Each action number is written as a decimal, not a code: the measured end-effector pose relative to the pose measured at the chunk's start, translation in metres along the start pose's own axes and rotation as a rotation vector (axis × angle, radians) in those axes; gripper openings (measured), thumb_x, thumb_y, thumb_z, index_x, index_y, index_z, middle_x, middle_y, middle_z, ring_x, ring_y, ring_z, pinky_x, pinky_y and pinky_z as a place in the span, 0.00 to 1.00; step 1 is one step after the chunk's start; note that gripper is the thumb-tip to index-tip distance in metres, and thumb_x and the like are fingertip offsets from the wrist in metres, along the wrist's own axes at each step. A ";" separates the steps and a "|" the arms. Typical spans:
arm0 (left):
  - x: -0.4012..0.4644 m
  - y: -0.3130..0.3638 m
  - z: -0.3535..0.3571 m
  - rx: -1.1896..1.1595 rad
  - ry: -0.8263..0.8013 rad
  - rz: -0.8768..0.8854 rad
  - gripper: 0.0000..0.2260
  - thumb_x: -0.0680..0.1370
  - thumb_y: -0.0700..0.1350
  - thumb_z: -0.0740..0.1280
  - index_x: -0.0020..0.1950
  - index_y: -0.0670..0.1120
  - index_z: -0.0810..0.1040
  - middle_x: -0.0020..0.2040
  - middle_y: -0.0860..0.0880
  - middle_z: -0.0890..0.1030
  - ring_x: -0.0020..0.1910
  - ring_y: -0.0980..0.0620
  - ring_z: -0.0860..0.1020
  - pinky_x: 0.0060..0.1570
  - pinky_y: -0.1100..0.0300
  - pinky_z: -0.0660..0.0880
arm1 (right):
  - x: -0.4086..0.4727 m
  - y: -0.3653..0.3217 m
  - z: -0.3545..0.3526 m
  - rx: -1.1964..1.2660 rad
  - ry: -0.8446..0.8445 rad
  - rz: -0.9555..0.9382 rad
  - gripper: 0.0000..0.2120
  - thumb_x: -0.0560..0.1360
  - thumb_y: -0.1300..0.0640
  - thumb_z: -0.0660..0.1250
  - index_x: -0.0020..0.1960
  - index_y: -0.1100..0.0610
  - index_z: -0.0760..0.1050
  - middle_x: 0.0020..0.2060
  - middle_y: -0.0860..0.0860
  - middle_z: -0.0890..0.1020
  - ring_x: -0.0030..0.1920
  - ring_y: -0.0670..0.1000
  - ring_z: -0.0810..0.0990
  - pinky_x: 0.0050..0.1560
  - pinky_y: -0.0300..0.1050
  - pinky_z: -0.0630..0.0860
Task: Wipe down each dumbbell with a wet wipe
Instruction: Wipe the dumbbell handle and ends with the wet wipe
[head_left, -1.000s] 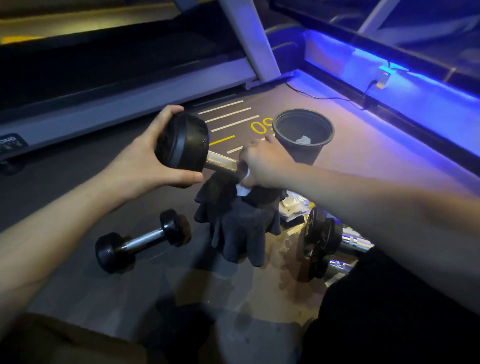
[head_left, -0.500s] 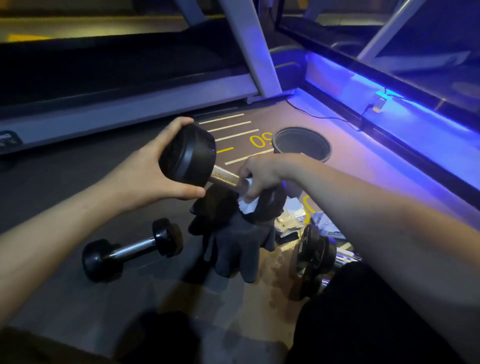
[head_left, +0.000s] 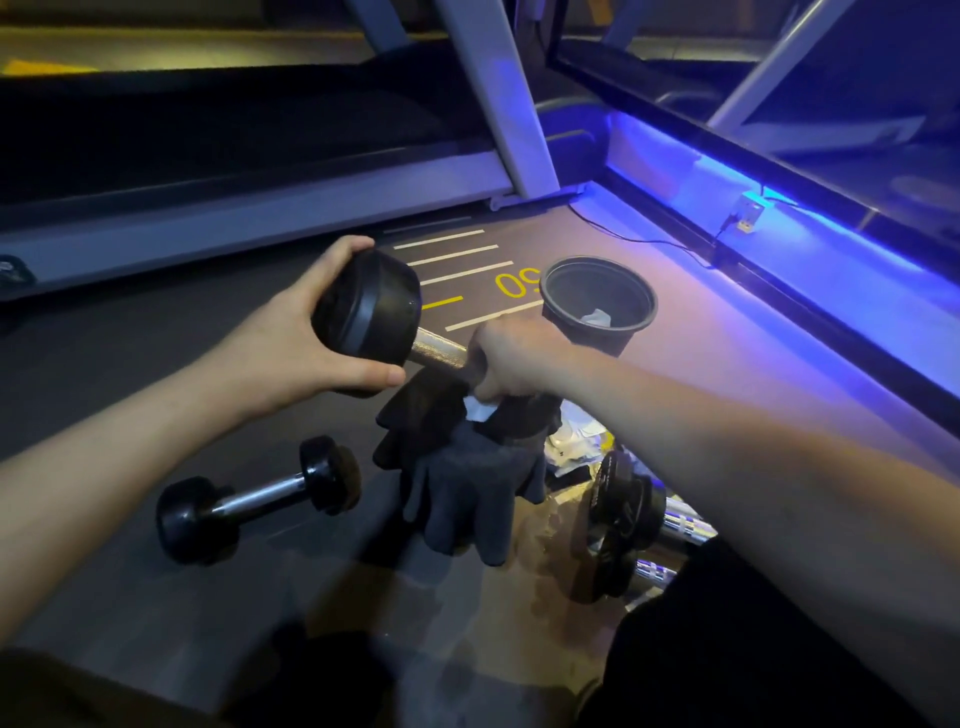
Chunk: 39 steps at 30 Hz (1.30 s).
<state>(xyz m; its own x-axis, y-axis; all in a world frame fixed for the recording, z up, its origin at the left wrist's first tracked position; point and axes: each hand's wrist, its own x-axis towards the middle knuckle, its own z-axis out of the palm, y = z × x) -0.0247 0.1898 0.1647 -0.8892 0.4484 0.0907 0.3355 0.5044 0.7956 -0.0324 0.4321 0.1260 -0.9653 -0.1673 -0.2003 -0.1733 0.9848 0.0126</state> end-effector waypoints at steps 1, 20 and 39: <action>-0.001 0.001 0.000 0.014 -0.010 0.012 0.47 0.62 0.47 0.84 0.71 0.72 0.62 0.60 0.63 0.75 0.61 0.55 0.77 0.65 0.57 0.72 | 0.002 0.004 -0.006 0.082 -0.106 -0.017 0.12 0.67 0.50 0.75 0.49 0.50 0.82 0.45 0.52 0.84 0.49 0.55 0.81 0.48 0.46 0.77; -0.006 0.012 0.000 0.128 -0.034 0.062 0.48 0.61 0.53 0.84 0.72 0.72 0.59 0.63 0.52 0.74 0.60 0.50 0.75 0.65 0.53 0.72 | -0.020 0.053 0.024 0.470 0.136 -0.043 0.23 0.59 0.31 0.71 0.47 0.45 0.81 0.51 0.46 0.79 0.53 0.49 0.77 0.55 0.55 0.76; -0.017 -0.002 0.000 0.228 -0.053 -0.023 0.55 0.66 0.58 0.80 0.76 0.73 0.41 0.78 0.54 0.64 0.75 0.51 0.66 0.63 0.60 0.65 | -0.057 0.030 0.033 1.457 -0.090 0.276 0.23 0.77 0.59 0.65 0.63 0.34 0.73 0.63 0.54 0.77 0.60 0.62 0.78 0.42 0.66 0.81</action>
<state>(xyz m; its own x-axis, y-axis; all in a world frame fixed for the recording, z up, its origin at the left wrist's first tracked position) -0.0098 0.1811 0.1611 -0.8816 0.4705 0.0379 0.3827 0.6655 0.6408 0.0240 0.4727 0.1052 -0.9098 -0.0220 -0.4144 0.4049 0.1727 -0.8979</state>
